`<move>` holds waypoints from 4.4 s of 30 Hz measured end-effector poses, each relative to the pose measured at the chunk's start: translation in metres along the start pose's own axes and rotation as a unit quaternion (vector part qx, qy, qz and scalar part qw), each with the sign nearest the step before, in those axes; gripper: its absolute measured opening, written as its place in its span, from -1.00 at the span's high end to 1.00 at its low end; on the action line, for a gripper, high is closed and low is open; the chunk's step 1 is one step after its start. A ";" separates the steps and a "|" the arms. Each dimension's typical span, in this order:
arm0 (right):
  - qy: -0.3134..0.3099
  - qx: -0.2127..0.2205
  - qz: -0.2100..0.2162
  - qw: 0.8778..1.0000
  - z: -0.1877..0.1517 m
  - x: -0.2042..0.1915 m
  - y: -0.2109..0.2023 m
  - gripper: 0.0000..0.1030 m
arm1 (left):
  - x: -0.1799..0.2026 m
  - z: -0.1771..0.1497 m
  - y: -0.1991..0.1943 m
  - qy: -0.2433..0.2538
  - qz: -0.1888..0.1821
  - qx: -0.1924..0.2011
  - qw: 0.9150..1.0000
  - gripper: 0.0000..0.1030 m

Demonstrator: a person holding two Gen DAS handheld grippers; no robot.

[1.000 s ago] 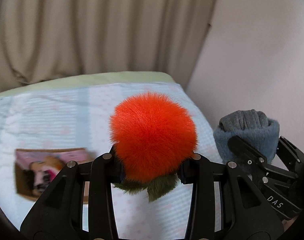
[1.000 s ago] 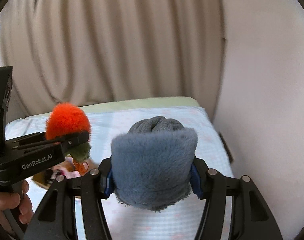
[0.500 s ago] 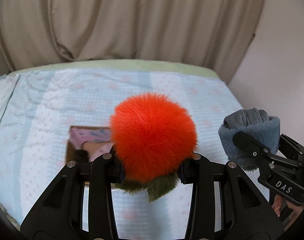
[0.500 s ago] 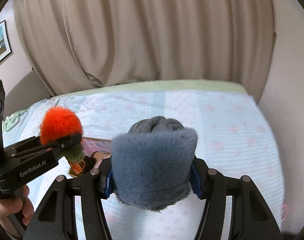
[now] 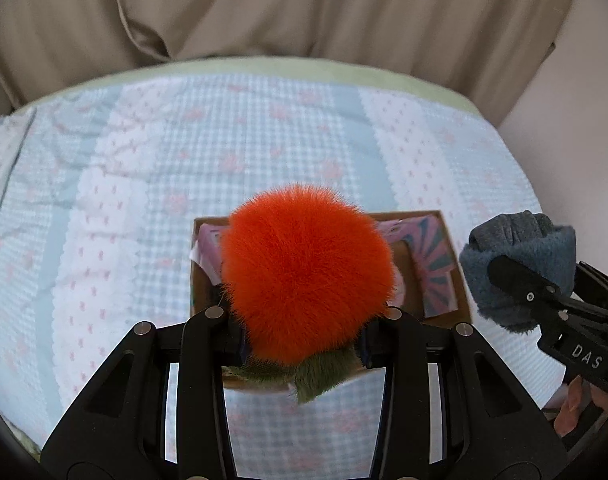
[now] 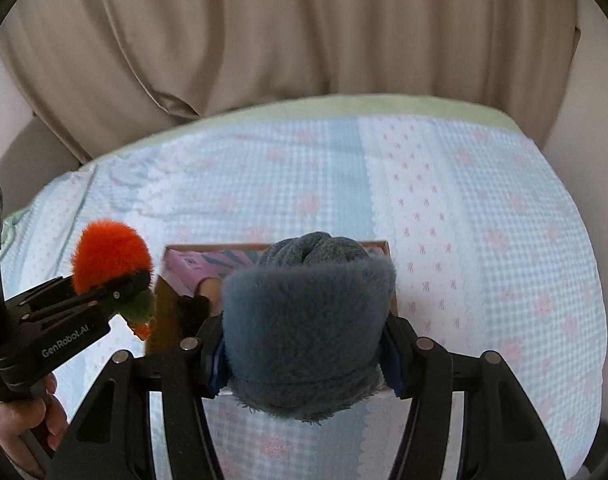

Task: Organize soft objects

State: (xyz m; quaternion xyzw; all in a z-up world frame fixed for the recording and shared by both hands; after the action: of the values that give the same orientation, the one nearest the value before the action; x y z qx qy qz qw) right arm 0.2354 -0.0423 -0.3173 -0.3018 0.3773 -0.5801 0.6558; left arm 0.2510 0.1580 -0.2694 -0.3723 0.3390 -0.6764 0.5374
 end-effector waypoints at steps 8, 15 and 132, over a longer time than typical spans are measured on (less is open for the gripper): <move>0.015 -0.052 -0.033 0.998 0.019 0.019 0.069 -0.07 | -0.016 0.002 0.066 0.000 -0.002 -0.049 0.999 0.33; 0.015 -0.078 -0.045 0.996 0.020 0.029 0.118 -0.07 | -0.019 0.001 0.124 0.012 0.002 -0.088 0.996 0.33; -0.015 0.273 -0.062 0.960 -0.031 0.045 -0.339 -0.95 | 0.140 -0.058 -0.342 0.029 0.068 0.315 0.946 -1.00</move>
State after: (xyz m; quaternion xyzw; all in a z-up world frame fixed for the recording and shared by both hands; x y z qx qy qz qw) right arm 0.0299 -0.1344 -0.0580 -0.1426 0.1748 -0.6959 0.6818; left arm 0.0182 0.0899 0.0158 -0.1406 0.1489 -0.7211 0.6618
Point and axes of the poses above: each gripper's, at about its wrist camera, not at the fingertips, and y roughly the way its jaws point, x to its right, z to its top, the point moved 2 cm from there along y, roughly the way its jaws point, and after that the axes turned 1 degree about -x, right-handed, at the moved point
